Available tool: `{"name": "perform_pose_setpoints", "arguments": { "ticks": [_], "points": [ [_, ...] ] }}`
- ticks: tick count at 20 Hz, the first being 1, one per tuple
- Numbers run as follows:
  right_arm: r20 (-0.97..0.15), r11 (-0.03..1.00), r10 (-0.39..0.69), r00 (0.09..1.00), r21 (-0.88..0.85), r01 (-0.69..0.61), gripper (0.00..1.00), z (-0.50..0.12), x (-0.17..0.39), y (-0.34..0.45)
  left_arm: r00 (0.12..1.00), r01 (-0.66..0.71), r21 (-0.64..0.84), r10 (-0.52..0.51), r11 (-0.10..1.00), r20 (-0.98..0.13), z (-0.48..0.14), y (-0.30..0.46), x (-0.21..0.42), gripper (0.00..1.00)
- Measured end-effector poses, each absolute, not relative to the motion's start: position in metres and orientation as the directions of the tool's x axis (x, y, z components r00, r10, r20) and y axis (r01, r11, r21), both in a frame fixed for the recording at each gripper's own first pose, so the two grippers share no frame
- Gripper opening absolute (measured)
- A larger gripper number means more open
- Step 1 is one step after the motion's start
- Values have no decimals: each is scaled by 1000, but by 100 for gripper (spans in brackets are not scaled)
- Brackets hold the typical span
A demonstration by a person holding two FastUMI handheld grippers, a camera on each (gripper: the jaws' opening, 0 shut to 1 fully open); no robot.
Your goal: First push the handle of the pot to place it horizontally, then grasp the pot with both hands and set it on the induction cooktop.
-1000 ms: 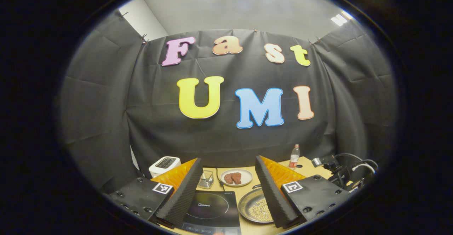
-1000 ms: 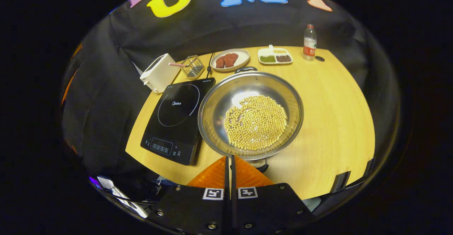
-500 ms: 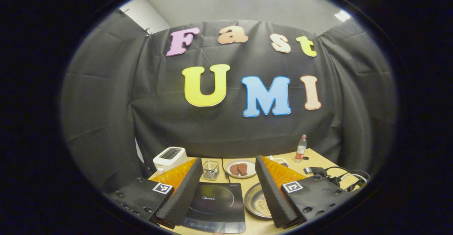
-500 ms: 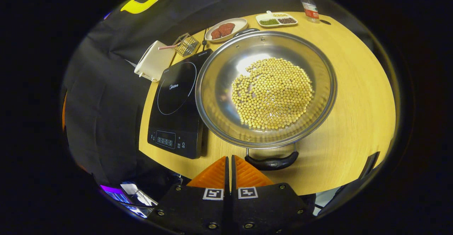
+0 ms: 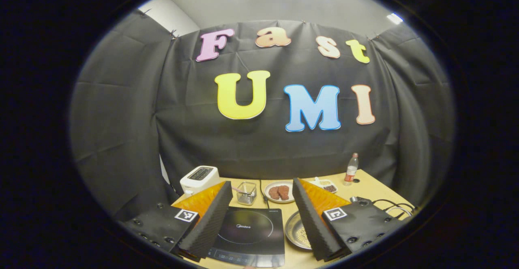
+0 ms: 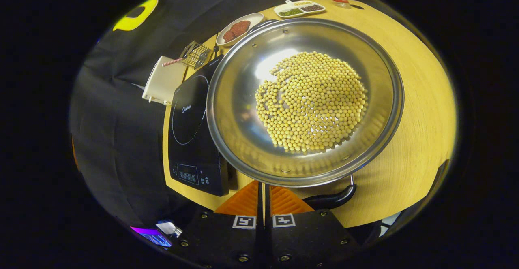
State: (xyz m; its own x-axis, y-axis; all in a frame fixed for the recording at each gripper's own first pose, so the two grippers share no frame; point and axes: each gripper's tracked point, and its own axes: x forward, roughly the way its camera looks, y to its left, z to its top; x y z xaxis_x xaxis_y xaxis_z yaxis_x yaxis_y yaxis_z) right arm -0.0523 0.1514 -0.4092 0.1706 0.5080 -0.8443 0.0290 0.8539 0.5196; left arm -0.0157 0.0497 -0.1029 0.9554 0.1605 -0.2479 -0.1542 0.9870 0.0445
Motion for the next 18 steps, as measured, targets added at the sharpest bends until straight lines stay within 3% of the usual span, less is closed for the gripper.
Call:
{"name": "perform_pose_setpoints", "arguments": {
  "ticks": [18],
  "points": [
    [-831,828,525,182,549,116,1,-418,-55,114,966,-73,43,81,996,-247,-106,10,1,95]
  ]
}}
